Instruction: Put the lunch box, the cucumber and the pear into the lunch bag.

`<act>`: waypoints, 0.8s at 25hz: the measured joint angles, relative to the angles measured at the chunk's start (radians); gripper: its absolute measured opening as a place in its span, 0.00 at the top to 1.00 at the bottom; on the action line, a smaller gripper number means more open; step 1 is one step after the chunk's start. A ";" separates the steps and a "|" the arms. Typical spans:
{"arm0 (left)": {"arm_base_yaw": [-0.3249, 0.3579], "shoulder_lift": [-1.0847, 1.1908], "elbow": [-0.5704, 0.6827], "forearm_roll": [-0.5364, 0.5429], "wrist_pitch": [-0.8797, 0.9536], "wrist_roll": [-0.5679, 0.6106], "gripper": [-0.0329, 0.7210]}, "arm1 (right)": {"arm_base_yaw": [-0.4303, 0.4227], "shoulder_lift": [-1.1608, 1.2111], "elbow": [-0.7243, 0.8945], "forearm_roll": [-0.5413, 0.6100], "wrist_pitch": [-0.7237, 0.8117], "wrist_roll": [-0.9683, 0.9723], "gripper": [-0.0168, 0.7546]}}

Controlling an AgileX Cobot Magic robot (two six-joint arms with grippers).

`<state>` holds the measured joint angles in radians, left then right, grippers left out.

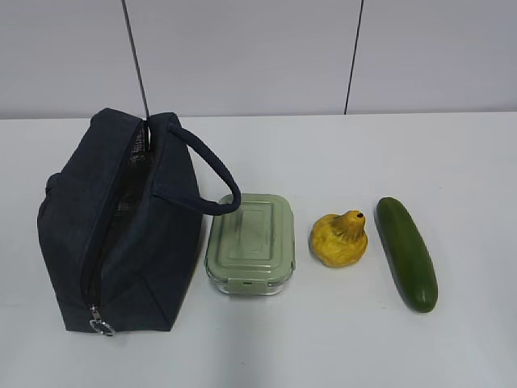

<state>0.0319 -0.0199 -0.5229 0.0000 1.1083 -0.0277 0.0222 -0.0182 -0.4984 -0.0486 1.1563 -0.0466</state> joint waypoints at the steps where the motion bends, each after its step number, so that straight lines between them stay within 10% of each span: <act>1: 0.000 0.000 0.000 0.000 0.000 0.000 0.64 | 0.000 0.000 0.000 0.000 0.000 0.000 0.51; 20: 0.000 0.000 0.000 0.000 0.000 0.000 0.64 | 0.000 0.000 0.000 0.000 0.000 0.000 0.51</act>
<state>0.0319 -0.0199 -0.5229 0.0000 1.1083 -0.0277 0.0222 -0.0182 -0.4984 -0.0486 1.1563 -0.0466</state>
